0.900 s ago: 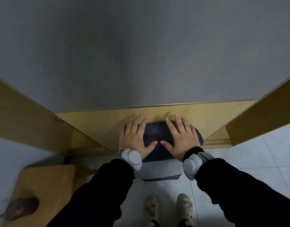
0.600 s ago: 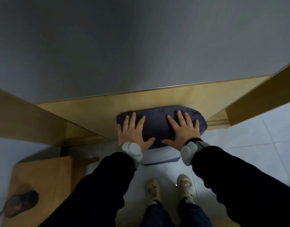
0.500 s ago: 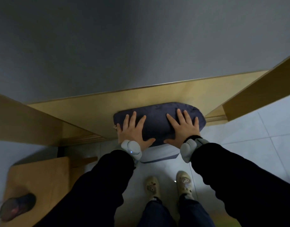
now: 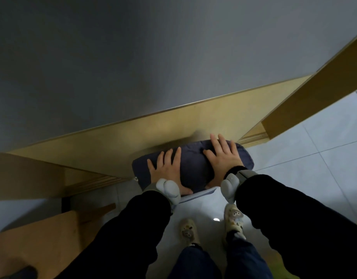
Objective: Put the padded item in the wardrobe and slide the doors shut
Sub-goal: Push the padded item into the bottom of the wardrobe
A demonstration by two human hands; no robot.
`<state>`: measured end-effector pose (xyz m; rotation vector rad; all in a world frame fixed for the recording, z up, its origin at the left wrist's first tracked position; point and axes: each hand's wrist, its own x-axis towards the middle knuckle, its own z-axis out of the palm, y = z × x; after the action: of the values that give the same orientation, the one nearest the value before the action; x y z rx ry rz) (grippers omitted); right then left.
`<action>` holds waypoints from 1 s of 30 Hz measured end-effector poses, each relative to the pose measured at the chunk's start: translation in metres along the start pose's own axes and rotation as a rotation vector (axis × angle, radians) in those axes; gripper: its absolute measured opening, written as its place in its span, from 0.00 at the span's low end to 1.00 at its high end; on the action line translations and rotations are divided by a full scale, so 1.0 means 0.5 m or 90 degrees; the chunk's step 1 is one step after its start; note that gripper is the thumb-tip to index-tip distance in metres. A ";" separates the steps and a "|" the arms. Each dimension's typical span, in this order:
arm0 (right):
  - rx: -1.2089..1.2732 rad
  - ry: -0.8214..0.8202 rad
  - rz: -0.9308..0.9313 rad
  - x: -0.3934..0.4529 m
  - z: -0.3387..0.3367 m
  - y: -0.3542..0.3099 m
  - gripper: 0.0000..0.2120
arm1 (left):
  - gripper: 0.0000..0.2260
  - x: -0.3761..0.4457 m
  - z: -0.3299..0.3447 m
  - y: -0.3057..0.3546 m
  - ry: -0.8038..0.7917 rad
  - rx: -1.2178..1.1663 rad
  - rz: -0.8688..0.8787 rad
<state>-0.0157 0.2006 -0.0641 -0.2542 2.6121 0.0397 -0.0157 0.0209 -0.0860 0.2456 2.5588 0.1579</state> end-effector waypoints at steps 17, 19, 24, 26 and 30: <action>0.029 -0.027 -0.063 -0.031 0.036 0.084 0.39 | 0.42 0.020 0.027 0.093 0.078 0.094 0.098; 0.052 -0.043 -0.060 -0.039 0.040 0.120 0.37 | 0.47 0.025 0.018 0.135 0.030 0.108 0.100; 0.089 -0.043 -0.069 -0.067 0.043 0.222 0.32 | 0.47 0.047 -0.031 0.254 -0.032 0.173 0.121; 0.097 -0.046 -0.062 -0.086 0.035 0.296 0.32 | 0.45 0.058 -0.047 0.331 -0.021 0.173 0.145; 0.109 -0.047 -0.052 -0.118 0.017 0.458 0.32 | 0.42 0.093 -0.077 0.492 -0.025 0.166 0.159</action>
<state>-0.0042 0.4363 -0.0467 -0.2925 2.5105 -0.1984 -0.0402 0.2683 -0.0379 0.6612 2.4989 -0.0882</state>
